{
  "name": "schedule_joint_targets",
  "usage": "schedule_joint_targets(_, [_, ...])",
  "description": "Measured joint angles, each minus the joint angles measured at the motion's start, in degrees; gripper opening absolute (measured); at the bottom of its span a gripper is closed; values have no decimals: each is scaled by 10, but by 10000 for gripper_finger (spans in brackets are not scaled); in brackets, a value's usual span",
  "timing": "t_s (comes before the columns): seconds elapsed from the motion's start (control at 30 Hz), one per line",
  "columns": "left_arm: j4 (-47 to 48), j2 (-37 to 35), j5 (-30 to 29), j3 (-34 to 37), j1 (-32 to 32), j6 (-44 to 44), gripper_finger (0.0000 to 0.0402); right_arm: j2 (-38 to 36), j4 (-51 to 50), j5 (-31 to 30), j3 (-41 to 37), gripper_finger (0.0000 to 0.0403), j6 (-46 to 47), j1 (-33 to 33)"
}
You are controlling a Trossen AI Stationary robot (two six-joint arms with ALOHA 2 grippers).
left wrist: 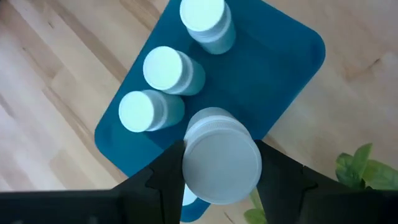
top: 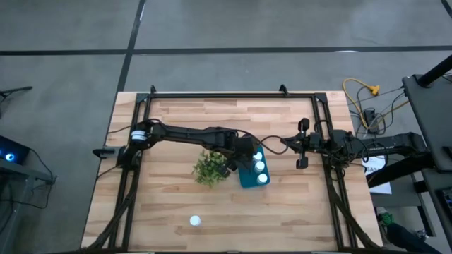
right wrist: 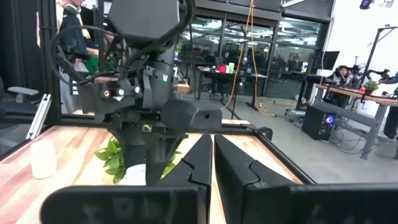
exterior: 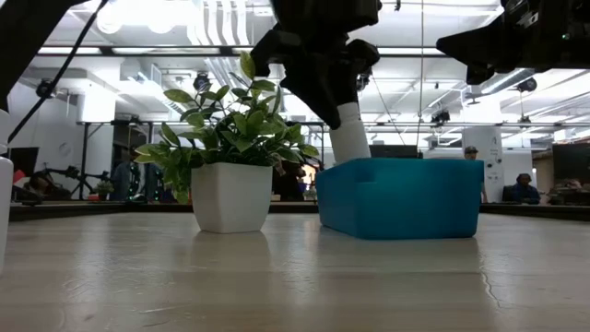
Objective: Pick and place pill bottles into a basket
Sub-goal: Put the white medicine bottle into the blue bin
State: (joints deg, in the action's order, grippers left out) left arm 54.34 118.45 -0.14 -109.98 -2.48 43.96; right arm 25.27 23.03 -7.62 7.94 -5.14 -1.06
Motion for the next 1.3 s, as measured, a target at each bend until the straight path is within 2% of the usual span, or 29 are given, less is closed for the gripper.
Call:
schedule_joint_targets(0.6, [-19, 0, 1, 14, -2, 1, 144, 0, 0, 0, 0, 8, 3, 0])
schedule_joint_targets(0.87, [-43, 0, 11, 53, -2, 5, 144, 0, 0, 0, 0, 8, 3, 0])
schedule_joint_targets(1.3, [-61, 0, 11, 52, -2, 0, 144, 0, 0, 0, 0, 8, 4, 0])
